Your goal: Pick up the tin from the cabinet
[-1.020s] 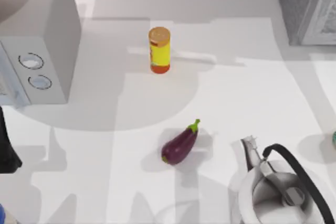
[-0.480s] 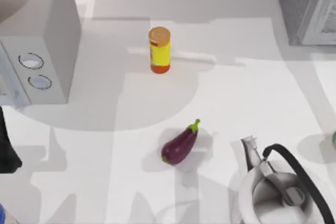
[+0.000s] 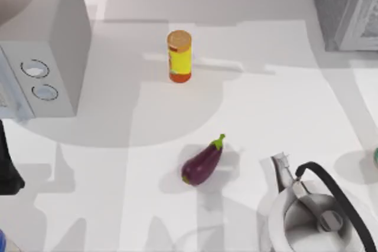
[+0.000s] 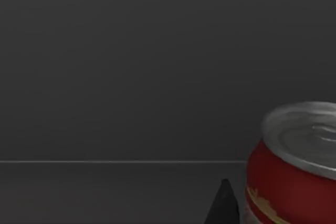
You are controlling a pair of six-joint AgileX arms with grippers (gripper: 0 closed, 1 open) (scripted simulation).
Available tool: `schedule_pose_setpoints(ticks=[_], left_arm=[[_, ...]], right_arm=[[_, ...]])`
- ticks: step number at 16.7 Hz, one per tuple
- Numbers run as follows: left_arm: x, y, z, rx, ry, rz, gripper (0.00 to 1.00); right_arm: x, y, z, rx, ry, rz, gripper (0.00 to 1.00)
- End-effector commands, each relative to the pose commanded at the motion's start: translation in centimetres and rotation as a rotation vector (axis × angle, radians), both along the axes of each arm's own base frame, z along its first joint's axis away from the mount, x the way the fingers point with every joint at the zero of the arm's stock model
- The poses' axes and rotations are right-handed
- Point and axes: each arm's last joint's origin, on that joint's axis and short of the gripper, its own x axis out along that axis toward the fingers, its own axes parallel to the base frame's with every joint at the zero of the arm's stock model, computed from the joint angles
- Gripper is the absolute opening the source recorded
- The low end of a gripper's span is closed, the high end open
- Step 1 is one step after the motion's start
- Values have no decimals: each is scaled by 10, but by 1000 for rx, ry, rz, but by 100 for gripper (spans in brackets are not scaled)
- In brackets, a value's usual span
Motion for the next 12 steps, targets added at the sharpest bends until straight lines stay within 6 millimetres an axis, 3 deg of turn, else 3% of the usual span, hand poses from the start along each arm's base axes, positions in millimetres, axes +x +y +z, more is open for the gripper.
schedule_pose_setpoints(ticks=[3,5,10,12], left_arm=[[0,0,0,0,0,0,100],[0,0,0,0,0,0,100],[0,0,0,0,0,0,100],[0,0,0,0,0,0,100]], right_arm=[[-7,4,4,1,-2,11,0],[-30,7,17,2,-2,1,0],[-141,6,55,4,-10,0,0],[-169,4,58,0,0,1,0]])
